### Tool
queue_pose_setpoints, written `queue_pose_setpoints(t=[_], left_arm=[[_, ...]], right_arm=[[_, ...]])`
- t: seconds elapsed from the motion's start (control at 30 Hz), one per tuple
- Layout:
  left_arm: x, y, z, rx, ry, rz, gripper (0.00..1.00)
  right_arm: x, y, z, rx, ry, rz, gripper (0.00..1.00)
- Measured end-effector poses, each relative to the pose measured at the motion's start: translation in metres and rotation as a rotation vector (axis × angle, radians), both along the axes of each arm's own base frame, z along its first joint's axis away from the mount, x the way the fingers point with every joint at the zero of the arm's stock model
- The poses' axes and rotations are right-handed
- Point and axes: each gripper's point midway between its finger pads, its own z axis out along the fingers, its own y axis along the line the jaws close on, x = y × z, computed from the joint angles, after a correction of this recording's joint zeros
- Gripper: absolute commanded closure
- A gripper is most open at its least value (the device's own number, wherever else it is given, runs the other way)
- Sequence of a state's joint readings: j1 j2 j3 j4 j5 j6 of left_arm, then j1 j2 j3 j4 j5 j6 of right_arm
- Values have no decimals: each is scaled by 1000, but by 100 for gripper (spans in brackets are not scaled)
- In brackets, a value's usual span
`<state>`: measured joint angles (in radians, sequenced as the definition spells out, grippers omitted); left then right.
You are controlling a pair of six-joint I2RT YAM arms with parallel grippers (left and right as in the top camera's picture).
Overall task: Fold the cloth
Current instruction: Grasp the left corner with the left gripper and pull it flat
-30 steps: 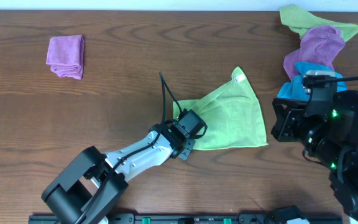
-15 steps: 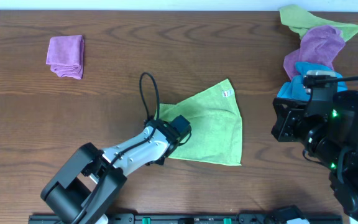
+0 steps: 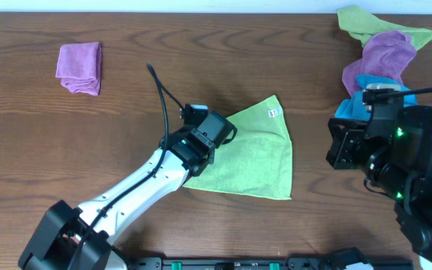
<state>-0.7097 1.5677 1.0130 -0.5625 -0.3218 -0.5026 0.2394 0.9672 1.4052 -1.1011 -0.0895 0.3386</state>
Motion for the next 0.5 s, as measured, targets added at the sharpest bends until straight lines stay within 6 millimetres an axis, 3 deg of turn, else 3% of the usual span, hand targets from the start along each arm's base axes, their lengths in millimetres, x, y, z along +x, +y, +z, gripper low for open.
queue_pose_setpoints(t=[0.07,0.27,0.5], left_arm=[[7,1,-1,8,-11,-18,42],[23,16,-28,19,61,-43,43],[22,6,-38,-43,115,-117,42]], right_arm=[[0,0,-1,-4,6,2,98],[-1,0,-3,-15,11,9,98],[-2,0,-3,-19,10,12,99]])
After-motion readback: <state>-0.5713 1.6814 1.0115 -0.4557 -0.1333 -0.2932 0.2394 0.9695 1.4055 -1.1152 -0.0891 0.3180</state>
